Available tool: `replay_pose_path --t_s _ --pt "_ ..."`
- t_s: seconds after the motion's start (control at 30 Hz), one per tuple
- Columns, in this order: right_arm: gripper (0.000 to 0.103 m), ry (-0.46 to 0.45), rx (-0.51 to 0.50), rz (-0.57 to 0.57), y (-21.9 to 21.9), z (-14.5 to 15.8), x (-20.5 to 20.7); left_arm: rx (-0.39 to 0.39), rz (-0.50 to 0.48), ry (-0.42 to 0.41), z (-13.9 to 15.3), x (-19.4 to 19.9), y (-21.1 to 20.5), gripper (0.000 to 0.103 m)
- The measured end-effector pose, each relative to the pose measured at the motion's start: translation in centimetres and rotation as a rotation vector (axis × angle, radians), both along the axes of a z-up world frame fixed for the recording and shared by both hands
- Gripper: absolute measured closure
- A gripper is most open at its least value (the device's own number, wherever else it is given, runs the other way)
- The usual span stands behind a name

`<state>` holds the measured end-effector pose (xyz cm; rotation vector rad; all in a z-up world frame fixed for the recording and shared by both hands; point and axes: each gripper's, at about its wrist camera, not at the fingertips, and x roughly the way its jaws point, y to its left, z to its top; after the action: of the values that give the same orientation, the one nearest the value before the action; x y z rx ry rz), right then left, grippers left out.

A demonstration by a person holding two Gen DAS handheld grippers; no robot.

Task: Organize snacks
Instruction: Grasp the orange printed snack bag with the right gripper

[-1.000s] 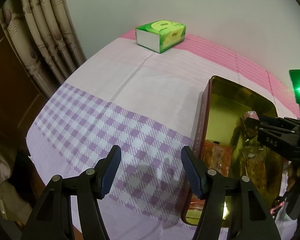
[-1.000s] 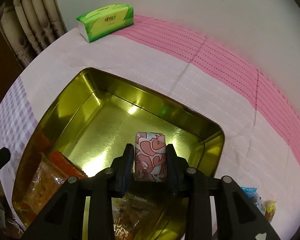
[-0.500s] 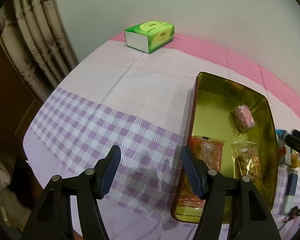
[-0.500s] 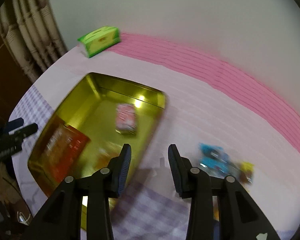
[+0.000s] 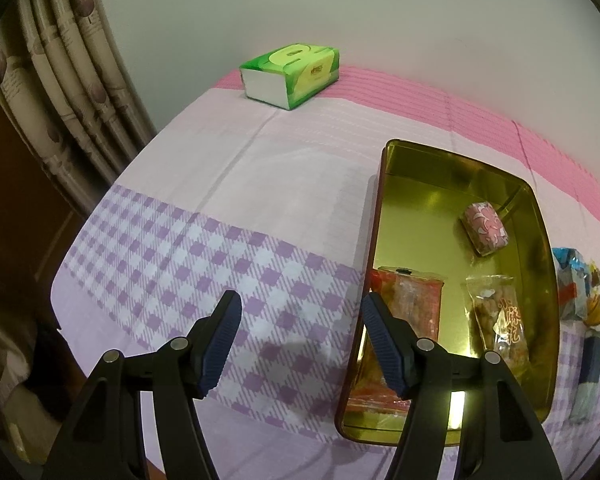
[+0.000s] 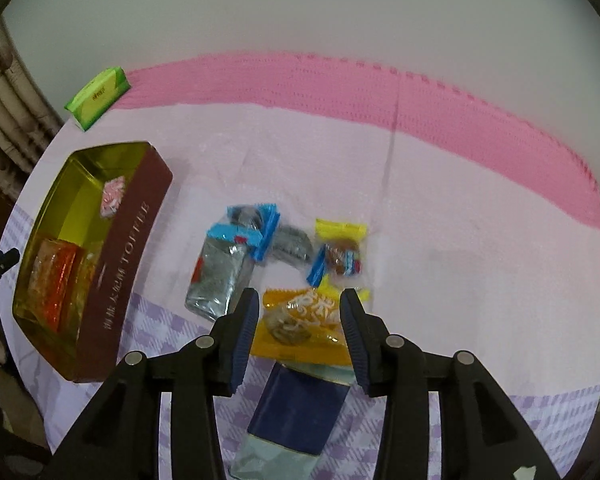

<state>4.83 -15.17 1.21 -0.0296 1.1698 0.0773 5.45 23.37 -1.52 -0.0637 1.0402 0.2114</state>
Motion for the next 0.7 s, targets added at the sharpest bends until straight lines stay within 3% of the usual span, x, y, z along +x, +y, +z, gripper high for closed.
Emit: replay_pose_path --t_s 0.23,0.7 --pt "0.06 0.024 0.002 -0.016 -0.2 -2.3 0.3 0.003 -0.001 0.0 0.0 0.0 -0.1 0.039" --pt "0.051 0.004 0.029 -0.014 -1.4 -2.9 -2.1 0.036 -0.026 0.026 -1.0 -0.1 -1.0 0.038"
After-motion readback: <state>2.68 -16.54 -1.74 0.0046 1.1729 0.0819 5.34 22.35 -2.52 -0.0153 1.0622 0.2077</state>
